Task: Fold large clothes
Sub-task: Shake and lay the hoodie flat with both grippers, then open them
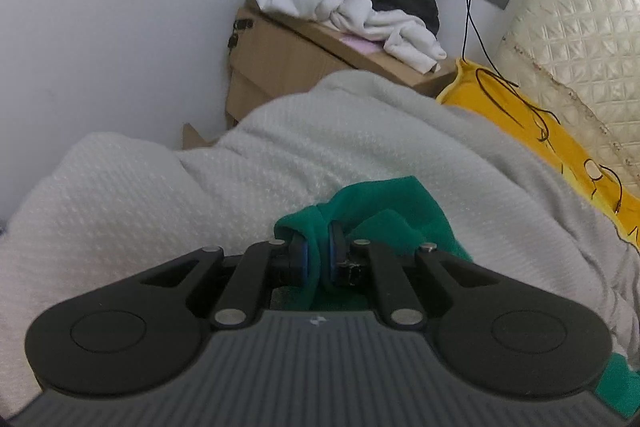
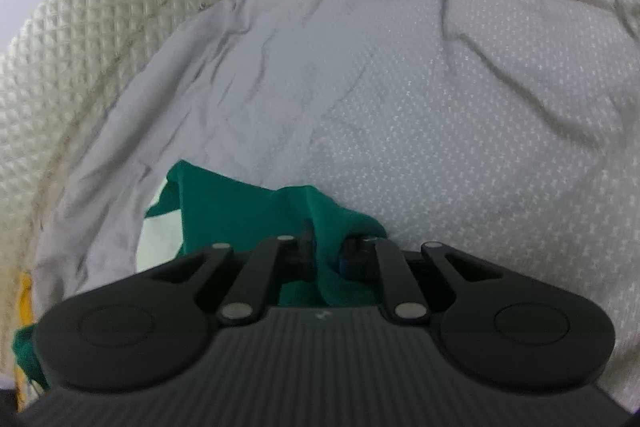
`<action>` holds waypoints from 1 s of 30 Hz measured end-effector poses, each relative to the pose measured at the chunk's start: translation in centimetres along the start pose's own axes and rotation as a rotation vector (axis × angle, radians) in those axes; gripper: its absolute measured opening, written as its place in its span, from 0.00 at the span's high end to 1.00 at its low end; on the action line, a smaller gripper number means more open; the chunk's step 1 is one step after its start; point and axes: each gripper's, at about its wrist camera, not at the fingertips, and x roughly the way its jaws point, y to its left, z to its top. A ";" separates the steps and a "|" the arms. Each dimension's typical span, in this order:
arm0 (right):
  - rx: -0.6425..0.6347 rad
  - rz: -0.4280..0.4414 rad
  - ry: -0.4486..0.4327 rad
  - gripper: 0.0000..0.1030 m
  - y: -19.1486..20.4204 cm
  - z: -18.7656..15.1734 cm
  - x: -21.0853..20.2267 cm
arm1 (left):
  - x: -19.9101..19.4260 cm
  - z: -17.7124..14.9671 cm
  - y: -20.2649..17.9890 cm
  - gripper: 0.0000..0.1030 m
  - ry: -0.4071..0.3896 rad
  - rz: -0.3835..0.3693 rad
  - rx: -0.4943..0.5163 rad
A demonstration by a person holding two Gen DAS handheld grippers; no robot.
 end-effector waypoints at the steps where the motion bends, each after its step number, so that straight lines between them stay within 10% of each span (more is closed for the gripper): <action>1: 0.013 0.009 -0.004 0.89 -0.2 -0.1 -0.3 | 0.1 -0.1 0.1 0.89 0.002 -0.007 0.000; 5: 0.025 -0.027 0.027 0.86 -0.1 -0.8 -1.9 | -0.5 0.2 1.0 0.85 0.012 -0.063 -0.019; 7: 0.030 -0.039 0.022 0.80 0.6 -1.0 -3.0 | -1.4 0.5 1.3 0.55 0.045 -0.079 -0.022; 9: 0.018 -0.043 0.031 0.58 1.4 -1.3 -4.2 | -3.1 0.4 1.7 0.35 0.052 -0.060 -0.011; 12: -0.014 -0.048 0.027 0.19 2.8 -1.6 -6.3 | -6.5 0.1 1.9 0.31 0.027 -0.067 0.037; 16: -0.156 -0.095 0.031 0.18 5.2 -3.6 -10.4 | -12.4 -1.2 2.0 0.29 -0.010 -0.092 0.077; 30: -0.489 0.259 0.041 0.18 10.9 -15.6 -26.3 | -31.6 -11.8 -6.5 0.29 0.052 -0.411 0.375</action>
